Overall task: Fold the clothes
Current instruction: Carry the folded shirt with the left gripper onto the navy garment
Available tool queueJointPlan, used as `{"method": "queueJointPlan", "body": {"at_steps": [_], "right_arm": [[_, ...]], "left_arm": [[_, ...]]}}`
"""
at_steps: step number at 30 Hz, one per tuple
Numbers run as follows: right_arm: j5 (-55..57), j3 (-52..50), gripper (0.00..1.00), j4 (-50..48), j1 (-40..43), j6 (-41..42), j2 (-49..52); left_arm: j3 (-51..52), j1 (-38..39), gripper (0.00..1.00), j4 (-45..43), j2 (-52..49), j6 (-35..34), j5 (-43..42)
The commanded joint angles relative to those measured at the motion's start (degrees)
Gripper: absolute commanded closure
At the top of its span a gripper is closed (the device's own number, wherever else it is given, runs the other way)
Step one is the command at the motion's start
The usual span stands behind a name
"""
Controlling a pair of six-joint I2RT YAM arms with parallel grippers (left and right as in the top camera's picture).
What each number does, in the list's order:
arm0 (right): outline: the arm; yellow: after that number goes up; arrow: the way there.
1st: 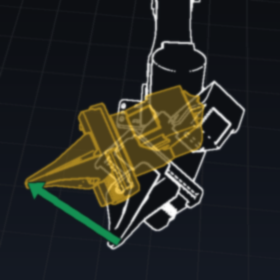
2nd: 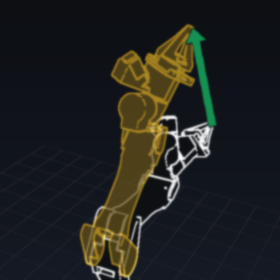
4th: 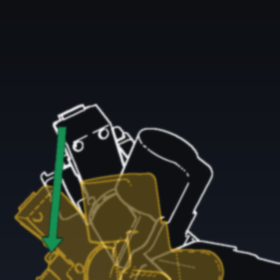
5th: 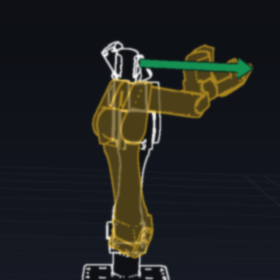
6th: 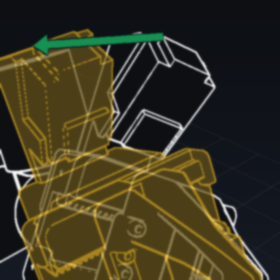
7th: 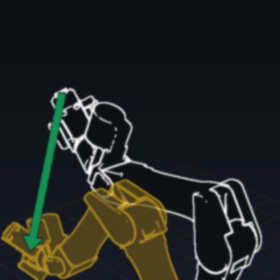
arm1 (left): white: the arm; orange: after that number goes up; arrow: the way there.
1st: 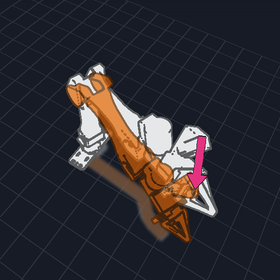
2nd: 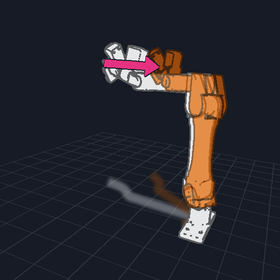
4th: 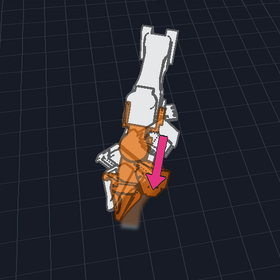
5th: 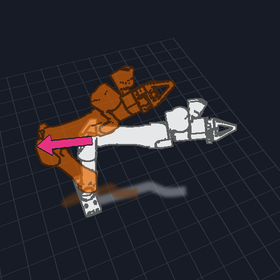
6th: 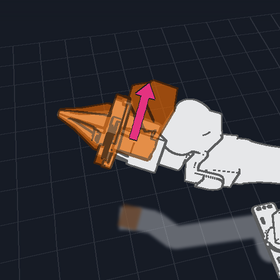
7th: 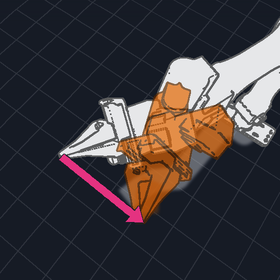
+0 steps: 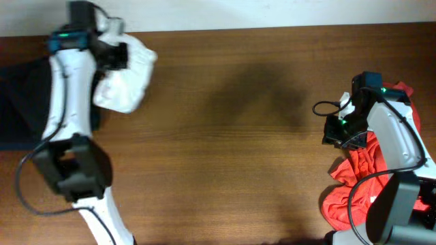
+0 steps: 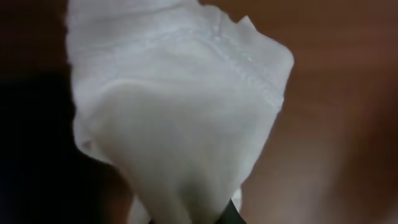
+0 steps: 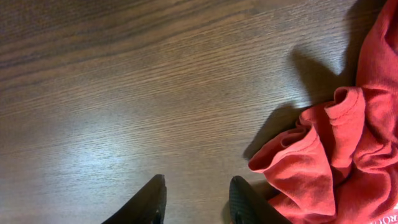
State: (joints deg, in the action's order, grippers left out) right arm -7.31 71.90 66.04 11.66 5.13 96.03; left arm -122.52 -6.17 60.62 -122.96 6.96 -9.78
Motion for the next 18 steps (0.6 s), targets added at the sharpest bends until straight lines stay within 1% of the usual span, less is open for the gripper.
{"method": "queueJointPlan", "body": {"at_steps": [1,3,7,10,12,13,14,15,16,17,18], "right_arm": [[0.7,0.8,0.63,0.7,0.4,-0.4,-1.2],[0.7,0.8,0.63,1.1,0.4,-0.4,-1.2],[0.7,0.8,0.63,1.1,0.4,-0.4,-1.2],[0.7,0.8,0.63,1.5,0.4,-0.4,-1.2],[0.7,0.8,0.63,1.9,0.4,-0.4,-1.2],[0.7,0.8,0.63,2.4,0.4,-0.4,-1.2],[0.7,0.8,0.63,2.7,0.4,-0.4,-1.2],[0.7,0.8,0.63,2.9,0.4,-0.4,-1.2],[0.7,0.8,0.63,3.1,0.4,-0.4,-1.2],[0.7,0.8,0.63,3.2,0.4,-0.4,-1.2],[0.7,0.8,0.63,3.2,0.4,-0.4,-1.2]], "left_arm": [[-0.9,-6.1,0.99,-3.7,3.3,1.8,6.6],[-0.9,-10.1,0.99,-7.0,2.9,1.7,6.6],[-0.9,-15.4,0.99,-12.9,1.9,1.7,6.1],[-0.9,-19.4,0.99,-15.2,-1.3,1.5,6.2],[-0.9,-22.3,0.97,-15.7,-4.0,-1.0,6.2],[-0.9,-24.0,0.82,-15.7,-5.6,-1.3,6.2],[-0.9,-25.6,0.48,-15.6,-6.6,-1.6,6.2],[-0.9,-26.9,0.23,-15.4,-6.9,-4.5,6.0],[-0.9,-28.2,0.08,-15.1,-6.9,-6.4,3.5],[-2.0,-29.7,0.01,-14.5,-6.7,-6.6,-4.5],[-3.8,-30.6,0.01,-13.7,-6.4,-6.6,-11.2]]}}
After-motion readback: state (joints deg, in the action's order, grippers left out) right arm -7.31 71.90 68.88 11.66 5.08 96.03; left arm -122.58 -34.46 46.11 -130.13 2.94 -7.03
